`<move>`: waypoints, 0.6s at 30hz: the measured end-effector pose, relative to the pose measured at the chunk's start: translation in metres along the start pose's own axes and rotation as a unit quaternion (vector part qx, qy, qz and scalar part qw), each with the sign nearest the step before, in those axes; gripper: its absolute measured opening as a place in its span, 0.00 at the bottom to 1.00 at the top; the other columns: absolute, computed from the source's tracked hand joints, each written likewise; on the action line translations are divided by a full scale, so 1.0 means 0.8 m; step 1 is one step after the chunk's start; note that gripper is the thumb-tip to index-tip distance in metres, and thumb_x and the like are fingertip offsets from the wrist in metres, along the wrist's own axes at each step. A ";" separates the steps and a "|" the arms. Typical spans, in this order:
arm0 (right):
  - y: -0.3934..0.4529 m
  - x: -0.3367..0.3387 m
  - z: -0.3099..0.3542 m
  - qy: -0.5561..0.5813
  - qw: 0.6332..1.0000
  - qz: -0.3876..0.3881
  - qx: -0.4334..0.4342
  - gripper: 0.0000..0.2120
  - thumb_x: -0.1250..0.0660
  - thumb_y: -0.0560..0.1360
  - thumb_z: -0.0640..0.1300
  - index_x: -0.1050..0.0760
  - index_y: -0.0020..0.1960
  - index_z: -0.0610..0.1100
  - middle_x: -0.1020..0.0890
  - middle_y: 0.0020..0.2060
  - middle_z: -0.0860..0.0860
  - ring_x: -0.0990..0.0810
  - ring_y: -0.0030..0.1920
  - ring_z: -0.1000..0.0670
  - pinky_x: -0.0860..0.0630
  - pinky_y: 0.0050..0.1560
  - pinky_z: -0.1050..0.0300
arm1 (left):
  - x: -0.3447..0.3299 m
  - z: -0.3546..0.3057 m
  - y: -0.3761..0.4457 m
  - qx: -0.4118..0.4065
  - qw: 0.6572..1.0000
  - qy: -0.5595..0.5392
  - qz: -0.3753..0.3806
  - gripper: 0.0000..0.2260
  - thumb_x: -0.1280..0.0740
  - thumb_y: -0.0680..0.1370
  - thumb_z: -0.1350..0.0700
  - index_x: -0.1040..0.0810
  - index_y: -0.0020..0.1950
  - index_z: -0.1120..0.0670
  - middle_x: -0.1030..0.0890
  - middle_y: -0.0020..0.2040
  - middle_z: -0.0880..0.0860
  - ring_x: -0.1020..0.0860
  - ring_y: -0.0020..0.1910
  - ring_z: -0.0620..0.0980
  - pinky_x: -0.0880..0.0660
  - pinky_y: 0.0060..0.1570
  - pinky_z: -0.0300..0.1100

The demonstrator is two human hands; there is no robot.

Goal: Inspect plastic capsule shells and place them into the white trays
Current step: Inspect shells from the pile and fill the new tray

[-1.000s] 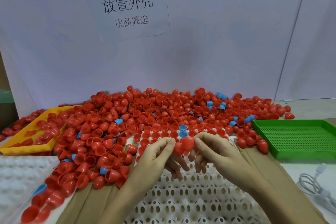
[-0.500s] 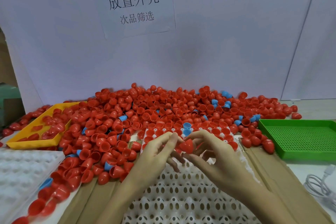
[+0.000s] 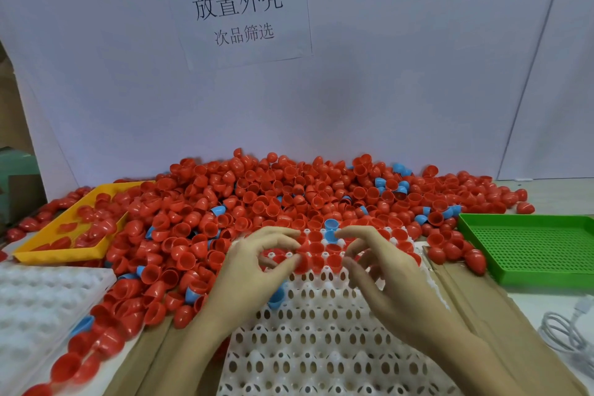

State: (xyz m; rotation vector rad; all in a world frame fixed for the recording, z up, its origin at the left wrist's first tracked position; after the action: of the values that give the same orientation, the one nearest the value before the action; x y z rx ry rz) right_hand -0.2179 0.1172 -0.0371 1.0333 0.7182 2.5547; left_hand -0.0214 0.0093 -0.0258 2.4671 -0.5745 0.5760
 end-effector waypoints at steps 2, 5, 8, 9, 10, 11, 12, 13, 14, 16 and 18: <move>0.002 0.008 -0.006 0.000 1.000 -0.020 -0.015 0.18 0.33 0.83 0.40 0.27 0.66 0.59 0.21 0.47 0.60 0.16 0.44 0.52 0.19 0.41 0.59 | 0.008 0.005 0.000 -0.036 0.993 0.111 0.001 0.07 0.23 0.77 0.55 0.13 0.50 0.43 0.19 0.58 0.35 0.21 0.58 0.38 0.22 0.55 0.35; 0.004 0.013 -0.014 -0.001 0.999 -0.032 -0.032 0.15 0.34 0.83 0.40 0.26 0.66 0.55 0.20 0.46 0.59 0.16 0.41 0.50 0.19 0.40 0.54 | 0.005 0.011 -0.003 -0.058 0.982 0.168 0.068 0.04 0.24 0.78 0.52 0.14 0.51 0.43 0.21 0.56 0.35 0.24 0.62 0.38 0.28 0.63 0.37; 0.004 0.012 -0.015 -0.002 0.999 -0.033 -0.034 0.16 0.34 0.83 0.40 0.26 0.66 0.56 0.20 0.47 0.59 0.16 0.41 0.50 0.19 0.39 0.54 | -0.006 0.014 -0.008 -0.079 0.966 0.220 0.112 0.04 0.26 0.79 0.49 0.14 0.53 0.42 0.23 0.55 0.34 0.27 0.62 0.35 0.32 0.64 0.35; 0.003 0.012 -0.015 -0.005 0.999 -0.033 -0.033 0.16 0.34 0.83 0.40 0.26 0.66 0.56 0.20 0.48 0.59 0.16 0.41 0.50 0.19 0.39 0.55 | -0.010 0.015 -0.009 -0.086 0.960 0.238 0.118 0.05 0.27 0.79 0.48 0.14 0.54 0.42 0.24 0.55 0.34 0.28 0.61 0.34 0.34 0.65 0.34; 0.003 0.011 -0.015 -0.008 0.999 -0.033 -0.034 0.16 0.33 0.83 0.39 0.26 0.66 0.56 0.20 0.48 0.59 0.16 0.41 0.50 0.19 0.39 0.55 | -0.013 0.017 -0.009 -0.089 0.957 0.250 0.121 0.06 0.28 0.80 0.48 0.15 0.55 0.42 0.24 0.55 0.34 0.29 0.61 0.33 0.36 0.65 0.33; 0.003 0.011 -0.016 -0.010 0.999 -0.032 -0.035 0.16 0.33 0.83 0.39 0.26 0.66 0.56 0.20 0.48 0.59 0.15 0.41 0.50 0.19 0.39 0.55 | -0.015 0.018 -0.010 -0.090 0.955 0.257 0.122 0.07 0.29 0.80 0.48 0.15 0.56 0.43 0.24 0.55 0.34 0.29 0.60 0.33 0.38 0.65 0.31; 0.003 0.010 -0.016 -0.011 0.999 -0.031 -0.036 0.16 0.33 0.83 0.39 0.26 0.66 0.56 0.20 0.48 0.59 0.15 0.41 0.50 0.19 0.39 0.55 | -0.016 0.019 -0.010 -0.091 0.953 0.261 0.120 0.07 0.29 0.80 0.48 0.15 0.56 0.43 0.24 0.55 0.35 0.30 0.60 0.33 0.39 0.64 0.29; 0.002 0.010 -0.016 -0.011 0.999 -0.030 -0.037 0.16 0.33 0.83 0.38 0.26 0.66 0.56 0.20 0.49 0.59 0.15 0.41 0.50 0.19 0.38 0.55 | -0.017 0.020 -0.010 -0.092 0.952 0.267 0.117 0.07 0.30 0.80 0.47 0.15 0.57 0.42 0.23 0.55 0.35 0.30 0.59 0.33 0.40 0.63 0.28; 0.002 0.009 -0.016 -0.012 0.999 -0.029 -0.038 0.16 0.33 0.83 0.38 0.26 0.66 0.55 0.20 0.48 0.59 0.16 0.41 0.50 0.19 0.38 0.55 | -0.017 0.021 -0.009 -0.094 0.950 0.273 0.115 0.08 0.30 0.80 0.46 0.15 0.57 0.42 0.23 0.56 0.35 0.30 0.59 0.33 0.41 0.62 0.27; 0.002 0.009 -0.014 -0.014 0.999 -0.028 -0.041 0.16 0.33 0.83 0.38 0.25 0.66 0.54 0.20 0.47 0.59 0.16 0.41 0.51 0.19 0.39 0.55 | -0.017 0.021 -0.009 -0.099 0.947 0.283 0.111 0.09 0.32 0.80 0.45 0.16 0.58 0.41 0.23 0.57 0.35 0.30 0.59 0.34 0.41 0.61 0.27; 0.002 0.009 -0.013 -0.015 0.999 -0.027 -0.044 0.16 0.33 0.83 0.38 0.25 0.66 0.54 0.20 0.45 0.59 0.16 0.40 0.51 0.19 0.39 0.55 | -0.017 0.021 -0.010 -0.102 0.946 0.286 0.111 0.10 0.33 0.81 0.44 0.15 0.59 0.41 0.23 0.57 0.34 0.30 0.59 0.35 0.40 0.62 0.29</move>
State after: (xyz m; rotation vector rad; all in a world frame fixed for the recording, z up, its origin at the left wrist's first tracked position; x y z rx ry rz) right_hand -0.2309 0.1155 -0.0386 1.0089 0.6118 2.4948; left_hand -0.0238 0.0093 -0.0487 1.9203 -0.6314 1.2030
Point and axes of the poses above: each hand's wrist, its own y-axis towards the middle knuckle, its own x-axis out of the back of the hand, z = x × y, the point moved 4 cm from there along y, towards the middle knuckle
